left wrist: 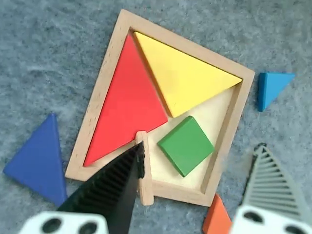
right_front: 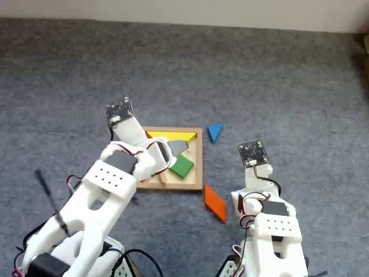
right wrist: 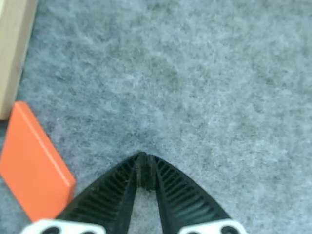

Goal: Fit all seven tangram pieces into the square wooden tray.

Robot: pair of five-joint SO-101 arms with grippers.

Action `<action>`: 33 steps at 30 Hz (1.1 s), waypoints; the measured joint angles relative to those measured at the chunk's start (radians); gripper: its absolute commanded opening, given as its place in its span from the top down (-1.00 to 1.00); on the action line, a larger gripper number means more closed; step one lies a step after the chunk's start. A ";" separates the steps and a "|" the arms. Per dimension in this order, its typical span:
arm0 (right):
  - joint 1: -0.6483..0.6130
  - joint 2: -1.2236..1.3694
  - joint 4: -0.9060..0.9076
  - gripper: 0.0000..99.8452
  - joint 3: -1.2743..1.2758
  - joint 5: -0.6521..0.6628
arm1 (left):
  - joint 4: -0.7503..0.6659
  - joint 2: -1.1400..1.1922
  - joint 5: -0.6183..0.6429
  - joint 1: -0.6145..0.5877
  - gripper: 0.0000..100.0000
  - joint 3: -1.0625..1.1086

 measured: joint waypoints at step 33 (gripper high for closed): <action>0.000 0.000 0.000 0.95 0.000 0.000 | -0.132 0.132 0.000 0.061 0.33 0.135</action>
